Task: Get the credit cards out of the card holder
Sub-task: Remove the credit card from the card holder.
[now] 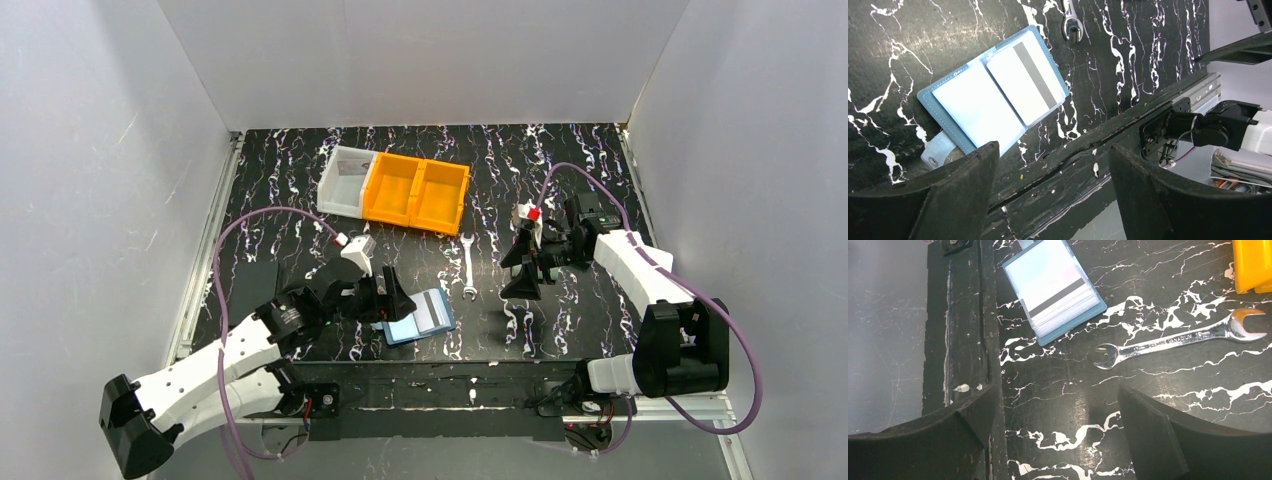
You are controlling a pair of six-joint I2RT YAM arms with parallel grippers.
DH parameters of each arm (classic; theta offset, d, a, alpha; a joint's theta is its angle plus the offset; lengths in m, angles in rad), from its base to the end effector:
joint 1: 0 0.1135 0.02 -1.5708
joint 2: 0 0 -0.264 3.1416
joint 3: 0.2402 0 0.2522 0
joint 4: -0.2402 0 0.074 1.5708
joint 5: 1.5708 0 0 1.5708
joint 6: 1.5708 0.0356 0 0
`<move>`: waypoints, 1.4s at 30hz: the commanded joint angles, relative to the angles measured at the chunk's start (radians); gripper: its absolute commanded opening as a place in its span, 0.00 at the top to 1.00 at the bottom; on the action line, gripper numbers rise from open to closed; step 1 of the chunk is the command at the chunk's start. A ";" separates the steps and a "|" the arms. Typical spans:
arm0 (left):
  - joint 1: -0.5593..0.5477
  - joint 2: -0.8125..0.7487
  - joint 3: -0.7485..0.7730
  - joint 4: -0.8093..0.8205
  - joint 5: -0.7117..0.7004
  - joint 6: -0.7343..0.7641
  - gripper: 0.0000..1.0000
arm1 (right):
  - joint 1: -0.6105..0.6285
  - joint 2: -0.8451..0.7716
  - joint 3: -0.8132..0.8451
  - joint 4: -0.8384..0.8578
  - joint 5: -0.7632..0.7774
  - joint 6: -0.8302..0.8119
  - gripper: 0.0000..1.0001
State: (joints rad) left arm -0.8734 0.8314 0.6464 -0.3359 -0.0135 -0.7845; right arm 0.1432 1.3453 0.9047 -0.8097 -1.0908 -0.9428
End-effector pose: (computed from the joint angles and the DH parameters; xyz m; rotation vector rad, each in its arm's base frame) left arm 0.1217 -0.1446 0.2679 0.0912 2.2473 -0.9500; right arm 0.2297 0.0650 0.2348 -1.3292 1.7824 1.0976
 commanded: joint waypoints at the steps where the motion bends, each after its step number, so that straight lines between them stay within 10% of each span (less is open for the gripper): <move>1: -0.004 -0.019 -0.057 0.110 -0.010 -0.071 0.21 | -0.005 -0.003 -0.004 0.009 -0.042 -0.013 0.02; 42: -0.017 0.131 -0.079 0.184 0.038 -0.169 0.23 | 0.013 0.043 -0.001 0.002 -0.041 -0.016 0.02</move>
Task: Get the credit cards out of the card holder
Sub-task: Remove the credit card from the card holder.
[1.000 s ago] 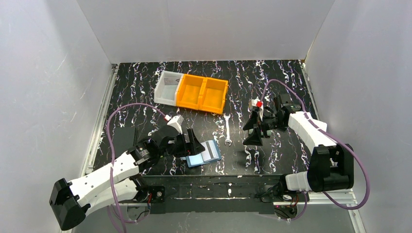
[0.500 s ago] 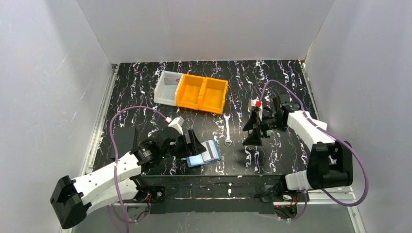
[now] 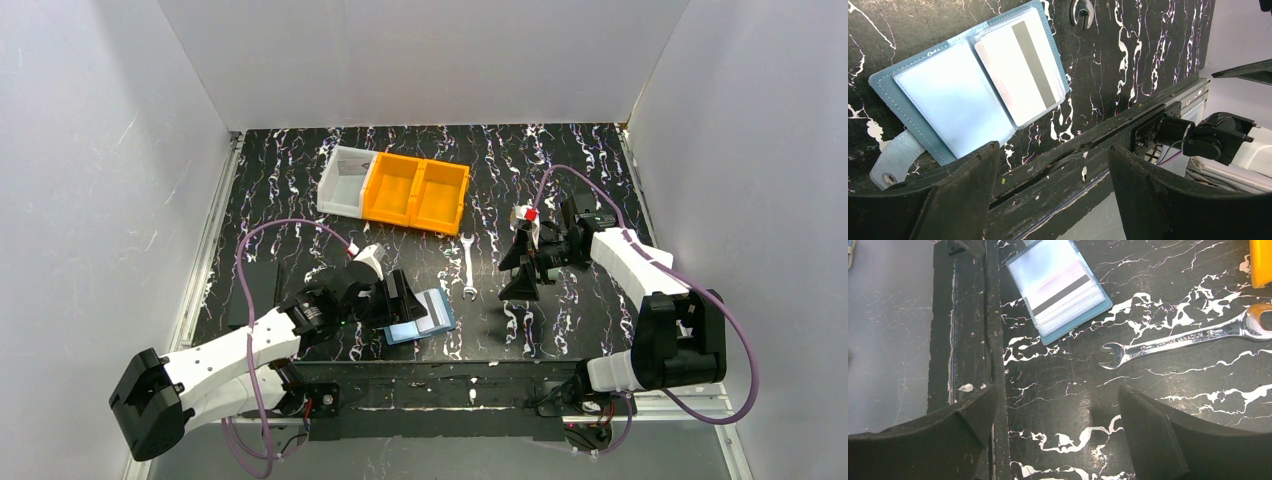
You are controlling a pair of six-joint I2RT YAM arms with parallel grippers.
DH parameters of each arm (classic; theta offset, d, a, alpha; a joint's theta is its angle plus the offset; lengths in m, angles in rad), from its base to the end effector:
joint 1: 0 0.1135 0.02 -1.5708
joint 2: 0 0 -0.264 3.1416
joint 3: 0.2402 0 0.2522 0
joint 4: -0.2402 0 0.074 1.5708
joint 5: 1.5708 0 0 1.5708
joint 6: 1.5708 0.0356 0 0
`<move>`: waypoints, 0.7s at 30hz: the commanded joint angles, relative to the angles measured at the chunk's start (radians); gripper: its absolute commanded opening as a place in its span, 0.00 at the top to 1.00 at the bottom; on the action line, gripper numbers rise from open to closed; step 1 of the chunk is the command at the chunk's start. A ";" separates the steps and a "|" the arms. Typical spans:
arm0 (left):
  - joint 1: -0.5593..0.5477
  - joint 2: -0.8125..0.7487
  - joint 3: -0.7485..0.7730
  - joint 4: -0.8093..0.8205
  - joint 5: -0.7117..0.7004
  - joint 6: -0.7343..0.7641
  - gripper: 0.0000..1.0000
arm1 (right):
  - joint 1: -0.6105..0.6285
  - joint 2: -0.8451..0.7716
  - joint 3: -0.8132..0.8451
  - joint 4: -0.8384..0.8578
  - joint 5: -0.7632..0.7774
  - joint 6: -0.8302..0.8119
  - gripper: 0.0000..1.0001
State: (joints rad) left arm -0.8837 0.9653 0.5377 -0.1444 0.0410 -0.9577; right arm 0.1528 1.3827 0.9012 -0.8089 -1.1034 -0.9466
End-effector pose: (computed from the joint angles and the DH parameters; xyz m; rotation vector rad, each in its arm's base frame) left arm 0.1319 -0.1630 0.2243 -0.0609 2.3581 -1.0535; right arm 0.2328 0.0680 0.2261 -1.3283 1.7978 1.1425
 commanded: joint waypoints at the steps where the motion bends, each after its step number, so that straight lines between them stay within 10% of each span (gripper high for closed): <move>1: -0.007 -0.003 0.031 -0.007 -0.017 0.007 0.23 | 0.004 0.006 0.002 0.001 -0.027 -0.012 0.02; 21: -0.165 0.418 0.373 -0.365 -0.295 -0.108 0.34 | 0.096 0.015 -0.060 0.281 0.049 0.341 0.02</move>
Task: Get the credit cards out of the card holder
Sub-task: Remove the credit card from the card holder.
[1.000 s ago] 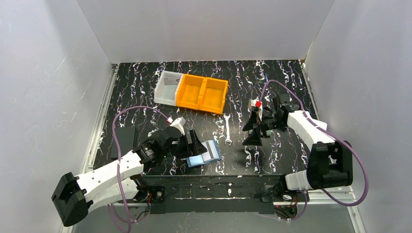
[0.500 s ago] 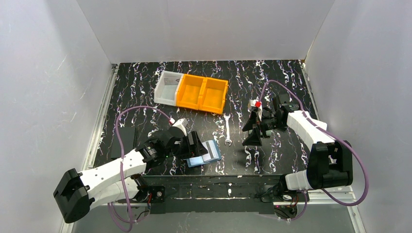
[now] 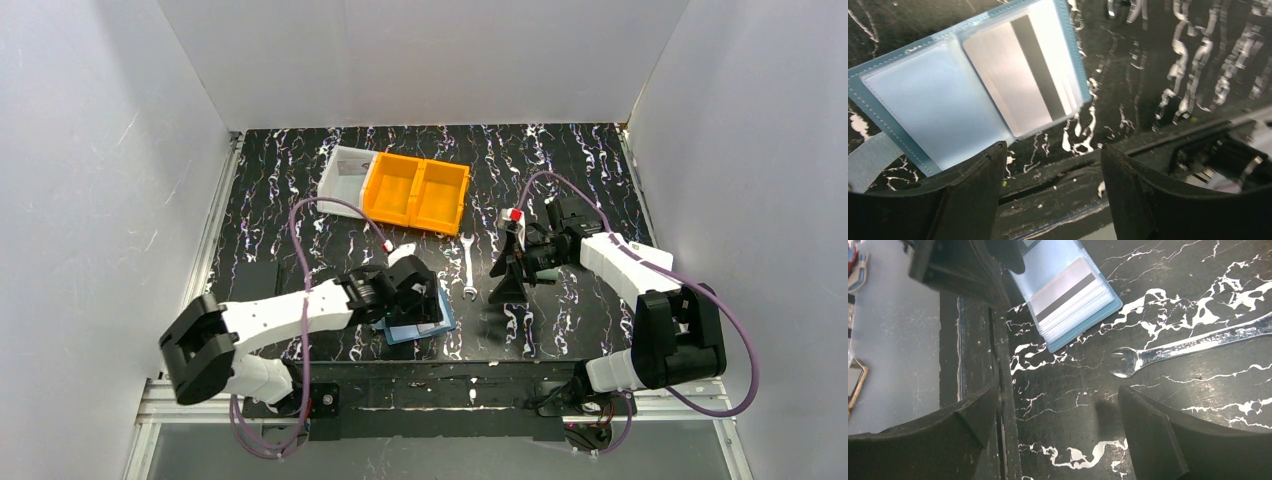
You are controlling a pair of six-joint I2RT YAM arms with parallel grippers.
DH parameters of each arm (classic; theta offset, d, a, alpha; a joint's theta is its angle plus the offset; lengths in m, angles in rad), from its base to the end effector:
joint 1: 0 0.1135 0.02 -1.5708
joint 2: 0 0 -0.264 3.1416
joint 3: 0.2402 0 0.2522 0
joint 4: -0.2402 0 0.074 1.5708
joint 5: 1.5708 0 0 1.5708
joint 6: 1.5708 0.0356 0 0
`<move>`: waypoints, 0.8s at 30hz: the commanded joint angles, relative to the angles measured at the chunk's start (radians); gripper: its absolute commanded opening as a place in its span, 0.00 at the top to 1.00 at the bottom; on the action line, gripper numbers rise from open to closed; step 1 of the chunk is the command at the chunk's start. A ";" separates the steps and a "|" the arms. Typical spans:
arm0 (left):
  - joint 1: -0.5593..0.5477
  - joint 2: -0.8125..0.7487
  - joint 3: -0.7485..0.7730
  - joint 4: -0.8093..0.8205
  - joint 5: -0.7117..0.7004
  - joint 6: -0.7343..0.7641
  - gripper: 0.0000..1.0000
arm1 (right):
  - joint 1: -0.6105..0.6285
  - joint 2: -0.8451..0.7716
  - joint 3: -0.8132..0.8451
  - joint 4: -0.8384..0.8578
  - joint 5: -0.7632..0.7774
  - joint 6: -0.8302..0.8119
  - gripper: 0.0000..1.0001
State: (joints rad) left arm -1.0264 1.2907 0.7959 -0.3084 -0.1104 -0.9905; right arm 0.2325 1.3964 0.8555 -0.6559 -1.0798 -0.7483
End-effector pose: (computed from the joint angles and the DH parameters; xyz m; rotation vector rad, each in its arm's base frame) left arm 0.1417 -0.2264 0.2250 -0.0110 2.5310 -0.7899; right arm 0.2343 0.0877 0.2143 -1.2884 1.8699 1.1986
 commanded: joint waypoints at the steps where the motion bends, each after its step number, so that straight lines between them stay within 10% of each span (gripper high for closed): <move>1: -0.029 0.125 0.157 -0.257 -0.172 -0.091 0.34 | 0.019 0.003 -0.013 0.131 0.028 0.148 0.02; 24: -0.050 0.476 0.464 -0.523 -0.238 -0.168 0.34 | 0.021 0.001 -0.005 0.128 0.046 0.156 0.02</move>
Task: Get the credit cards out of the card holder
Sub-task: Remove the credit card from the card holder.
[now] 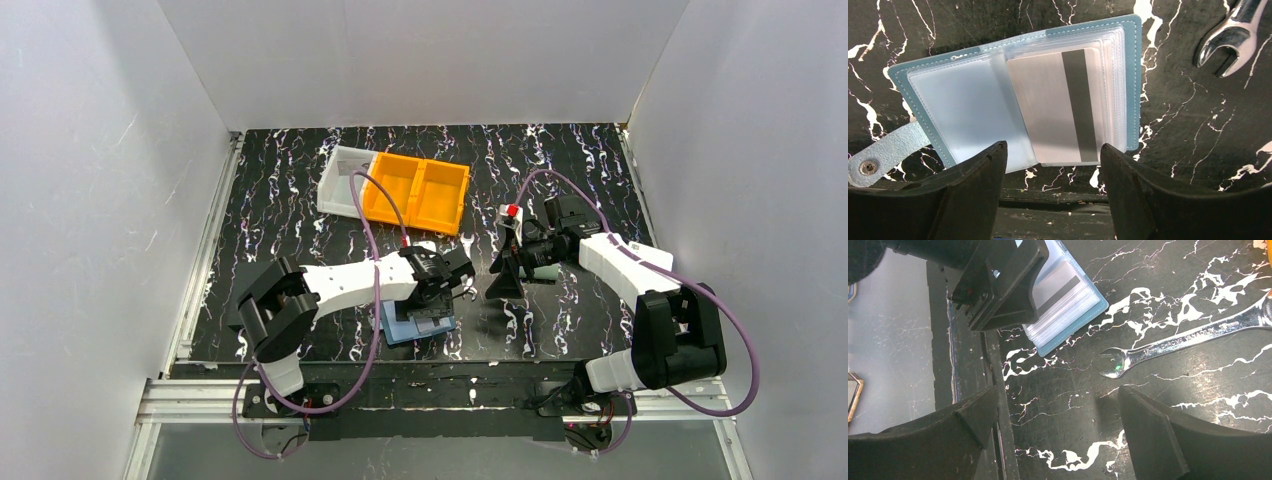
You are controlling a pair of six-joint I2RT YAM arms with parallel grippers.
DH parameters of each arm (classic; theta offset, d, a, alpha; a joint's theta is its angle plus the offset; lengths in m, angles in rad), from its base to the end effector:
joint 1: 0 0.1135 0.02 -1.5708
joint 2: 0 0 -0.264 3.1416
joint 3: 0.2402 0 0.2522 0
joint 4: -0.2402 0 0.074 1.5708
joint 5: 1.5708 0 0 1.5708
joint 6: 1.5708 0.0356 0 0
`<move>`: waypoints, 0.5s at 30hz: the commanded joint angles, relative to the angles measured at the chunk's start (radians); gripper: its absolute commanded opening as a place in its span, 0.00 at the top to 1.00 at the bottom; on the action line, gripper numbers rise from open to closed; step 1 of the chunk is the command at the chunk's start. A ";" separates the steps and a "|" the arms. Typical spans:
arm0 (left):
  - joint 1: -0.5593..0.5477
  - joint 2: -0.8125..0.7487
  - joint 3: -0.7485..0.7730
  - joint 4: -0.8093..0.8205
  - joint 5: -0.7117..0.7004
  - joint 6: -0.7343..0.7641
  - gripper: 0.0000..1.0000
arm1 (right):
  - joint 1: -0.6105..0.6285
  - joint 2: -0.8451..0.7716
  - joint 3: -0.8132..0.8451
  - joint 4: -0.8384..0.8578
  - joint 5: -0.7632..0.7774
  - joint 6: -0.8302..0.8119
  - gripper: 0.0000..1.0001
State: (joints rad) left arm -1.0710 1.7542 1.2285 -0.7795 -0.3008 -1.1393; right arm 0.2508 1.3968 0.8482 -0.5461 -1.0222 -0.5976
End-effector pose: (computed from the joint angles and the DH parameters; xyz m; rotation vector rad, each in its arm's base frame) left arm 0.1715 -0.2920 0.1978 -0.1496 2.7486 -0.1412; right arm 0.2414 0.0932 0.2147 -1.2144 1.9394 1.1576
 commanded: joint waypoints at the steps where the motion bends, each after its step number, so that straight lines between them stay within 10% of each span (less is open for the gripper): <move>1: -0.005 0.017 0.032 -0.053 -0.046 -0.019 0.34 | 0.004 0.001 0.002 0.018 -0.012 0.005 0.02; 15: -0.006 0.027 0.035 -0.013 -0.005 -0.003 0.32 | 0.004 0.001 0.003 0.014 -0.015 0.001 0.02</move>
State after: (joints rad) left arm -1.0710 1.7809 1.2392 -0.7795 -0.2897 -1.1378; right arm 0.2508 1.3968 0.8482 -0.5461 -1.0218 -0.5980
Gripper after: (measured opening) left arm 0.680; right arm 0.982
